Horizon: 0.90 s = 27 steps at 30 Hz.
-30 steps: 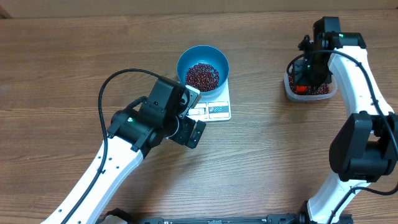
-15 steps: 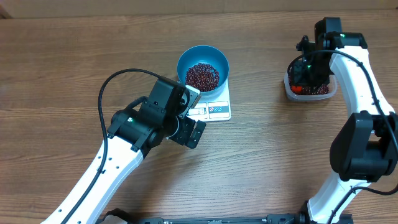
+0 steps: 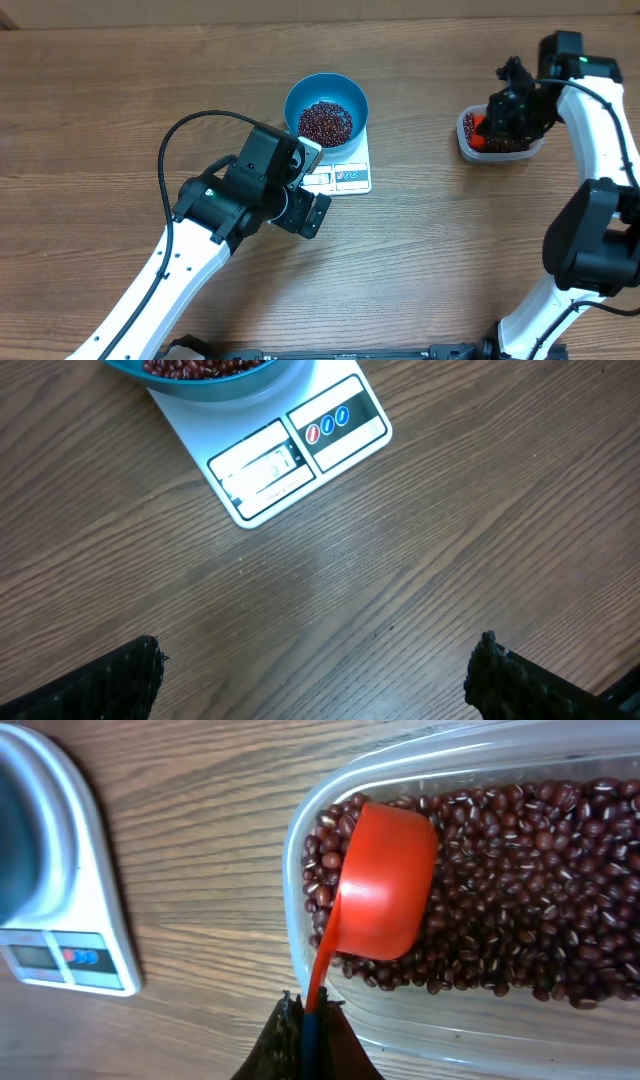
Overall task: Scoop item into bowl and weigh 150g on scale
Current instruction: 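Dip and drag the scoop through the beans in the tub to fill it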
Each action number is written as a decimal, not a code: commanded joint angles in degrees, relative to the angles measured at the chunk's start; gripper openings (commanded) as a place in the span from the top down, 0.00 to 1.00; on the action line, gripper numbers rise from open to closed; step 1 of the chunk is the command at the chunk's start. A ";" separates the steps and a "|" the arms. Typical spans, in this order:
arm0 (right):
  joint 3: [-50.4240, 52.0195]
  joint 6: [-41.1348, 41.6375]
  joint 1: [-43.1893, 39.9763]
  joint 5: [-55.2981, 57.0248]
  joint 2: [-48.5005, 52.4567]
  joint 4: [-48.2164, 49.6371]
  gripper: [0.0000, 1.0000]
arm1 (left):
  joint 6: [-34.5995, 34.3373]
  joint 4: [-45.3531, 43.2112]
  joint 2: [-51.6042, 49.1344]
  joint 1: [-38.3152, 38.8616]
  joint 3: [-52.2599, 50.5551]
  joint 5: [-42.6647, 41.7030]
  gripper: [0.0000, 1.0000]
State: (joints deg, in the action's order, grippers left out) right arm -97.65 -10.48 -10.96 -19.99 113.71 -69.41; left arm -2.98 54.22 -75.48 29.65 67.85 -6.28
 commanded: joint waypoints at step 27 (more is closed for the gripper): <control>0.17 -2.10 -7.96 -8.44 0.44 -1.64 0.96 | 0.02 -0.09 0.17 0.28 0.15 -0.76 0.00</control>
State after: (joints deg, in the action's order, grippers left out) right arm -97.65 -12.05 -18.11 -27.00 113.86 -71.18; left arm -2.98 54.22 -75.48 29.65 67.85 -6.28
